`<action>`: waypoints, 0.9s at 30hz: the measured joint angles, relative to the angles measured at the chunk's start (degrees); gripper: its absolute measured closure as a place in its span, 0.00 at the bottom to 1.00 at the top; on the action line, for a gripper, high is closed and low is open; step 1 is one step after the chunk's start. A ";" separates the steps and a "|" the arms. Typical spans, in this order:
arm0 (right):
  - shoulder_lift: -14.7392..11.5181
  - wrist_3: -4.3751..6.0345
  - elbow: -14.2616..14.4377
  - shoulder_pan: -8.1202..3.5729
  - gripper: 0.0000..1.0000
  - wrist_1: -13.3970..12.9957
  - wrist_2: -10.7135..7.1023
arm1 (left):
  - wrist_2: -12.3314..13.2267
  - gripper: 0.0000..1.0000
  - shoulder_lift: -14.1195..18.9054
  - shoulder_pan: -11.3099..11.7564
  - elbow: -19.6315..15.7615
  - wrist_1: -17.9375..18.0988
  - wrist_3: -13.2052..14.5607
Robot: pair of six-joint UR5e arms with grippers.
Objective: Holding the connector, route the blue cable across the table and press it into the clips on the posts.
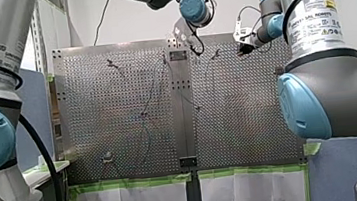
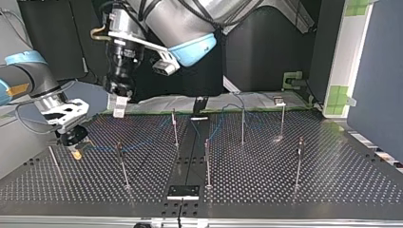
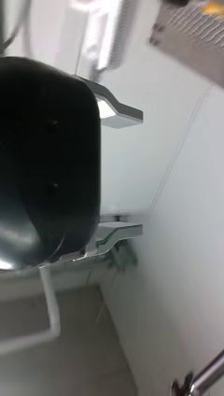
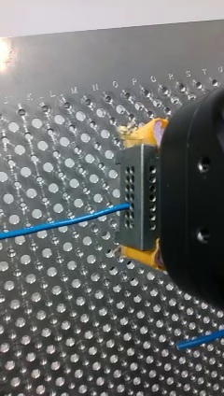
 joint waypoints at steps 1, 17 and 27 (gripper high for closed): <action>0.00 -0.02 0.00 0.02 1.00 0.00 0.00 | -0.11 0.00 0.48 -0.48 -0.48 0.49 -0.48; 0.00 -0.09 0.01 0.58 1.00 0.08 0.07 | 0.44 0.00 2.66 -3.46 -8.70 8.68 -8.27; 0.00 -0.09 0.01 0.71 1.00 0.08 0.09 | 0.38 0.00 -0.80 -2.44 -13.46 13.46 -8.95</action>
